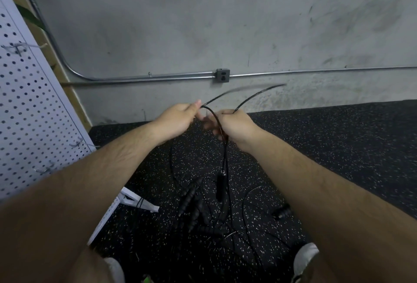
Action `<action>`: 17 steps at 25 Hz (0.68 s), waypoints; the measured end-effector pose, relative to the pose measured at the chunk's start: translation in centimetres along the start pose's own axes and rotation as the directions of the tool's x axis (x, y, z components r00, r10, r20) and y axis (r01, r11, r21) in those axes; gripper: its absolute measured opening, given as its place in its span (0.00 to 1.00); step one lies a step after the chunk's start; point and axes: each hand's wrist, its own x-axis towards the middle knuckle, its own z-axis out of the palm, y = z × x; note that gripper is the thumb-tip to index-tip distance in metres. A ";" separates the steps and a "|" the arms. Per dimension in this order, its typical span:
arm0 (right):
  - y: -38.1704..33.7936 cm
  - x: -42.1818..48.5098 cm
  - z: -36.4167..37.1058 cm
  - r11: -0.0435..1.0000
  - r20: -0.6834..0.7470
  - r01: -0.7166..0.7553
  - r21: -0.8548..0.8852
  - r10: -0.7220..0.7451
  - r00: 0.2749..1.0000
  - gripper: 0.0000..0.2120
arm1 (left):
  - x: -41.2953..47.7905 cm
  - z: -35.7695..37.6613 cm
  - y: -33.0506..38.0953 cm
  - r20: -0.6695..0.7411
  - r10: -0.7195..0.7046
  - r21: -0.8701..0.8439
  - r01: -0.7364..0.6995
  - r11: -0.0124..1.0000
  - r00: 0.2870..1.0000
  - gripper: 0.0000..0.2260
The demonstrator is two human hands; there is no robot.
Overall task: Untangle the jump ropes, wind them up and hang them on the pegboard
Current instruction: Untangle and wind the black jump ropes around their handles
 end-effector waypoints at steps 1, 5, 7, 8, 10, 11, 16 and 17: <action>-0.1 -0.1 -0.3 0.998 -0.047 -0.067 -0.018 0.066 0.997 0.07 | 0.3 -0.4 0.2 -0.109 0.005 0.055 0.001 0.999 0.994 0.22; -1.3 -1.7 -2.3 0.944 -0.184 -0.277 -0.178 0.244 0.952 0.11 | 0.7 -1.4 0.5 -0.246 0.104 0.191 -0.057 0.980 0.964 0.21; -2.1 -2.7 -2.9 0.760 -0.191 -0.270 -0.591 0.193 0.962 0.15 | 0.8 -1.3 0.6 -0.247 0.147 0.176 -0.105 0.979 0.958 0.20; -2.1 -2.9 -2.8 0.651 -0.202 -0.191 -0.734 0.060 0.978 0.19 | 0.7 -1.2 0.9 -0.243 0.163 0.160 -0.127 0.979 0.956 0.20; -2.1 -2.8 -1.7 0.703 -0.081 0.087 -0.706 -0.202 0.976 0.29 | 0.6 -0.7 1.8 -0.224 0.200 0.133 -0.174 0.976 0.954 0.19; -1.9 -2.8 -0.9 0.777 0.025 0.201 -0.597 -0.232 0.972 0.32 | 0.6 -0.4 2.1 -0.220 0.213 0.117 -0.191 0.975 0.952 0.19; 1.2 -1.2 -0.4 0.847 0.282 0.193 -0.495 -0.053 0.958 0.14 | 0.9 -1.3 1.4 -0.477 -0.026 -0.301 -0.136 0.944 0.879 0.11; 1.5 -1.0 -1.1 0.846 0.262 0.141 -0.514 -0.002 0.965 0.15 | 1.2 -2.1 0.8 -0.542 -0.131 -0.401 -0.118 0.908 0.830 0.13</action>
